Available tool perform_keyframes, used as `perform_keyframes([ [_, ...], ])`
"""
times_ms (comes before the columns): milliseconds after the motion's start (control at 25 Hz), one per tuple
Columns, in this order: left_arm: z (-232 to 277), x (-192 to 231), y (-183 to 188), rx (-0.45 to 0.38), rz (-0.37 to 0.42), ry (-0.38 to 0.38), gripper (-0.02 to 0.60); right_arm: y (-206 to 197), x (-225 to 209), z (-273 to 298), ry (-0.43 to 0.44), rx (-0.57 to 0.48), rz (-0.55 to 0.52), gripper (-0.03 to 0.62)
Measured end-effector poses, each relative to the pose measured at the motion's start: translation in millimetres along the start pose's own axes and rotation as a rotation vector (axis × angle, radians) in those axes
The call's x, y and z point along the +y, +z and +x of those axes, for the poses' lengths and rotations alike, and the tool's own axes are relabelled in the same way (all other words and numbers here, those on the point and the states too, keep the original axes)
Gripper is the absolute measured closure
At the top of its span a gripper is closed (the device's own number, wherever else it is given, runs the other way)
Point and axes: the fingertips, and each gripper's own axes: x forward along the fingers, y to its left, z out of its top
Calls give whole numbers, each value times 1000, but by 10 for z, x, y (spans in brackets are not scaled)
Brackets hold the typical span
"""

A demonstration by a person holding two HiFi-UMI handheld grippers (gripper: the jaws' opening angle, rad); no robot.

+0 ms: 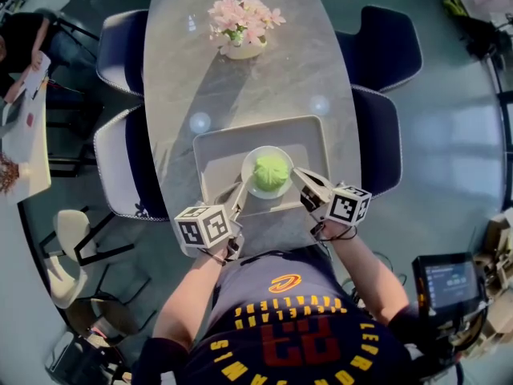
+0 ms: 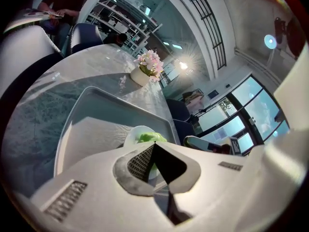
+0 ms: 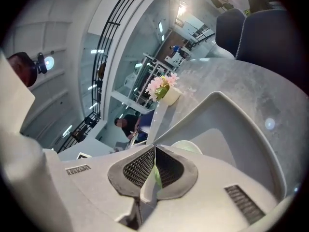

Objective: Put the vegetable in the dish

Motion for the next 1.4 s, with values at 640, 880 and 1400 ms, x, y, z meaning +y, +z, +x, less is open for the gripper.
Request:
perform_keyframes([
  [640,-493,-850,-218,-62,42,-325,581,-350,917,-219,183,45,-81,579],
  [880,-705,-1142,-194,-83,31,-419,581,-393,1191,-331,222,30,-112,579],
  [1400,-1072,-1486,-206,-107,158,-532,581,-408,1589,-522,261,8,-200,579],
])
